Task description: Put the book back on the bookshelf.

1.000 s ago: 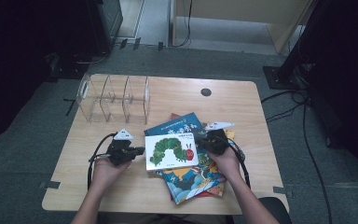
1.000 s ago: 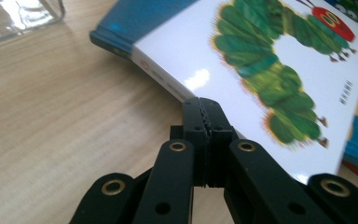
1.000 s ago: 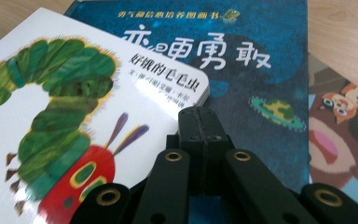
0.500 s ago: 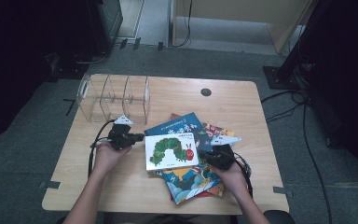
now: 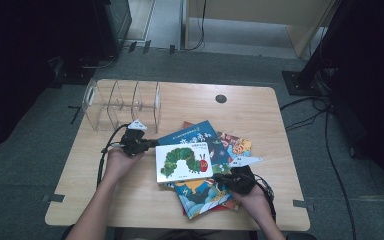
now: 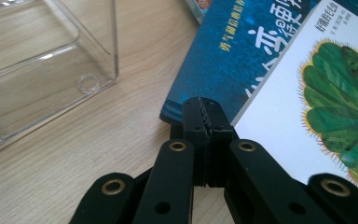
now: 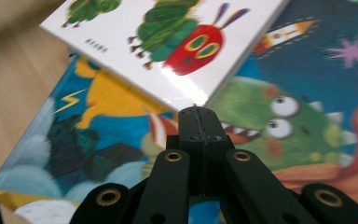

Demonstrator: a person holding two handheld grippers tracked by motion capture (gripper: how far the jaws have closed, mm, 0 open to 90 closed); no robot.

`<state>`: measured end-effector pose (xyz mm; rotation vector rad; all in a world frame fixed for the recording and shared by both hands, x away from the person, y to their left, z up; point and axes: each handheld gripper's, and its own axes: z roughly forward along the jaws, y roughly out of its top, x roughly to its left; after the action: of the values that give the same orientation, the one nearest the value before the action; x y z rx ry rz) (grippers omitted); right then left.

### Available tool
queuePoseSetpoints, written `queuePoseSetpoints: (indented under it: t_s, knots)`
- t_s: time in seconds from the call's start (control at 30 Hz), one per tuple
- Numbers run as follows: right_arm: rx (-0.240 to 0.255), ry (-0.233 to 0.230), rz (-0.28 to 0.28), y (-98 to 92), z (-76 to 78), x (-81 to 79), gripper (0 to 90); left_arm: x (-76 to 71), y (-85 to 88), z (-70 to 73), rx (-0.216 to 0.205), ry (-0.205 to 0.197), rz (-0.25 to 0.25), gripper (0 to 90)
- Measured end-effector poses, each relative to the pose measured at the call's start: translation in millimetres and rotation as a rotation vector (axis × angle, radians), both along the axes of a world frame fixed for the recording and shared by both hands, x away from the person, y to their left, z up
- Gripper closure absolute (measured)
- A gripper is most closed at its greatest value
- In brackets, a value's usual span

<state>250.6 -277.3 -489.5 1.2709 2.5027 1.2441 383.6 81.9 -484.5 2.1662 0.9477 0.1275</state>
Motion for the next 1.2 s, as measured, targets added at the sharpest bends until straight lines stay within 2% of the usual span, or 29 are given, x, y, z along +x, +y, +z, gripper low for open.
queuePoseSetpoints:
  t_s: [0.03,0.2,0.67,0.73,0.83,0.93,1.0,1.03,1.1,1.2]
  knots:
    - [-0.003,-0.011,0.022,3.7,-0.4,-1.4,90.0,-0.3,-0.1,0.4,0.003,0.001,-0.001,90.0]
    - [0.008,-0.014,0.014,3.4,-1.4,3.4,90.0,-4.4,2.4,0.9,0.009,0.011,-0.013,90.0]
    - [-0.017,-0.035,-0.057,0.2,-0.5,28.2,90.0,-32.0,15.8,3.1,0.004,0.046,-0.013,90.0]
    - [-0.018,-0.041,-0.07,0.8,-0.8,32.8,90.0,-36.3,16.0,2.3,0.001,0.06,-0.026,90.0]
    - [-0.018,-0.044,-0.073,3.2,-0.9,40.1,90.0,-44.1,12.7,2.5,0.023,0.061,-0.048,90.0]
    - [-0.014,-0.046,-0.072,7.1,-1.2,45.6,90.0,-51.8,10.5,3.6,0.03,0.058,-0.048,90.0]
    - [-0.021,-0.054,-0.073,9.7,-1.0,47.9,90.0,-56.2,10.6,4.0,0.032,0.067,-0.047,90.0]
    - [-0.024,-0.072,-0.072,11.2,-1.9,50.3,90.0,-58.3,10.8,4.2,0.032,0.075,-0.043,90.0]
    - [-0.021,-0.07,-0.074,12.7,-2.0,53.5,90.0,-60.7,12.0,4.4,0.024,0.102,-0.036,90.0]
    - [-0.026,-0.06,-0.071,14.8,-0.9,58.0,90.0,-63.7,13.3,4.6,0.018,0.116,-0.032,90.0]
